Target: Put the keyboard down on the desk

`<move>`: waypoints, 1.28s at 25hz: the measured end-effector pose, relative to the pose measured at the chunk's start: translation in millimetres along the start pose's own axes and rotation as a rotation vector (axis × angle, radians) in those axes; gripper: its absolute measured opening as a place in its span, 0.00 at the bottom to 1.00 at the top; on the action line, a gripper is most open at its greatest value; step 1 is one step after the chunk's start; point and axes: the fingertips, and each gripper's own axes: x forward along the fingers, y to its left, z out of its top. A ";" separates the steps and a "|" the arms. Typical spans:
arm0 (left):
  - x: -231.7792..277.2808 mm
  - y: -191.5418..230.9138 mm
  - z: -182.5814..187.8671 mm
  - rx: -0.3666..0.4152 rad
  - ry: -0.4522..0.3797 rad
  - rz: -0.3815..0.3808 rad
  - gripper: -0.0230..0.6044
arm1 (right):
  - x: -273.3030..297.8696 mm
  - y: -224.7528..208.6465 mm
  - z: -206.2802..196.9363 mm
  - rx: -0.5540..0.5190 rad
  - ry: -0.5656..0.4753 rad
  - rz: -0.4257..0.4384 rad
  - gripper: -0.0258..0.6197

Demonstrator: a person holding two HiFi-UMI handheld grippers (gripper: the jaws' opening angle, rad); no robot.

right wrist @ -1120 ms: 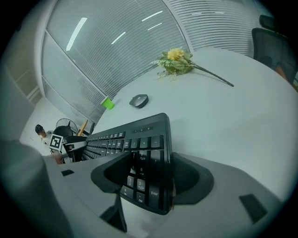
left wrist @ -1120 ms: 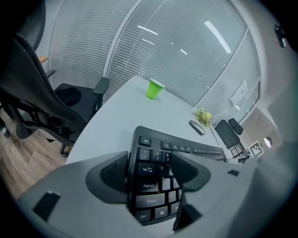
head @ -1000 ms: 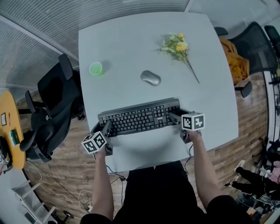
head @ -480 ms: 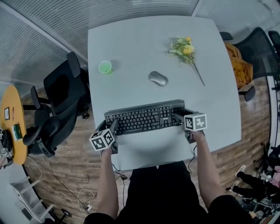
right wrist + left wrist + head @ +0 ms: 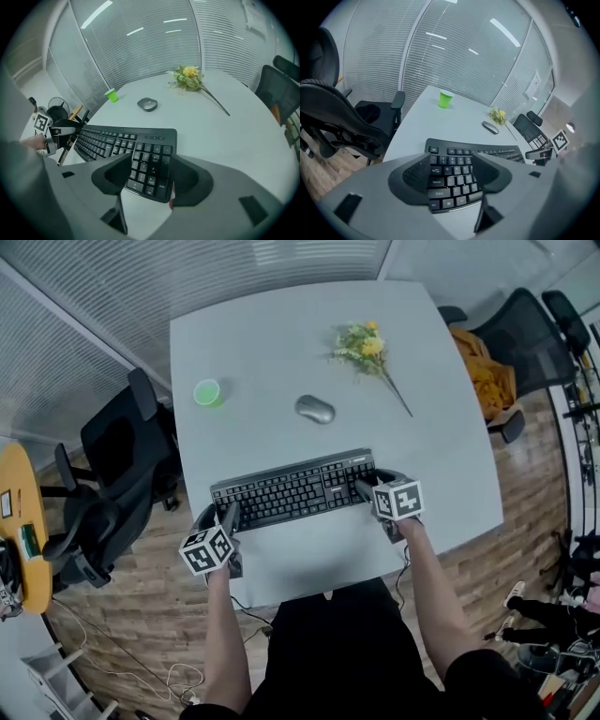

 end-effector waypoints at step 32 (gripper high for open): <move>-126.4 -194.7 1.4 0.281 -0.326 -0.161 0.33 | -161.3 108.9 -8.5 -0.245 -0.447 0.127 0.23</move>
